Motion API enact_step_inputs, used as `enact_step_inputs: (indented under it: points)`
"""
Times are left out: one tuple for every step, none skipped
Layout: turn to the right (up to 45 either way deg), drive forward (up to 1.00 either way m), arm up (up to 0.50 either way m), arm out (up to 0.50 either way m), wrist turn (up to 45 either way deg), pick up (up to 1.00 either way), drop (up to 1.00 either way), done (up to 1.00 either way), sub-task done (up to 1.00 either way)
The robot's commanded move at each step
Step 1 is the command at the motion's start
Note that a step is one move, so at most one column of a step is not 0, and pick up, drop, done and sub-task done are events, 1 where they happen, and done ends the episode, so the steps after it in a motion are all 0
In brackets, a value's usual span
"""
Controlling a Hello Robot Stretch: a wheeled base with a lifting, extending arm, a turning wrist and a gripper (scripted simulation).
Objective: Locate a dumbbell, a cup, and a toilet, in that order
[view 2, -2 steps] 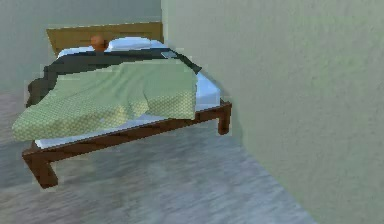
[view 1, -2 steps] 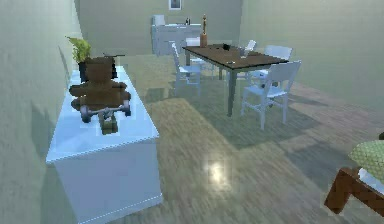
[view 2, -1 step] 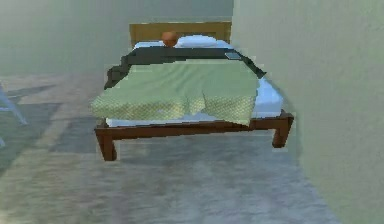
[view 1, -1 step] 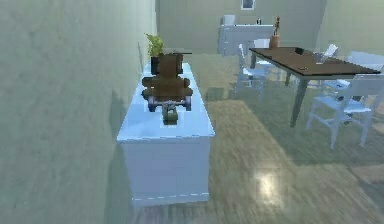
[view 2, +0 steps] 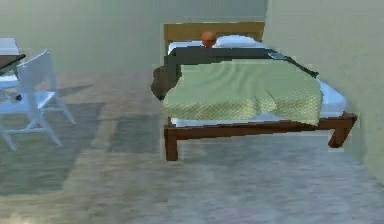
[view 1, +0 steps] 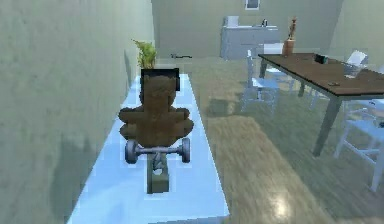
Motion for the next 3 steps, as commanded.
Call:
enact_step_inputs:
  points:
    - [-9.0, 0.0, 0.0, 0.0, 0.0, 0.0, 0.0, 0.0, 0.0]
    - [0.0, 0.0, 0.0, 0.0, 0.0, 0.0, 0.0, 0.0, 1.0]
    - [-45.0, 0.0, 0.0, 0.0, 0.0, 0.0, 0.0, 0.0, 0.0]
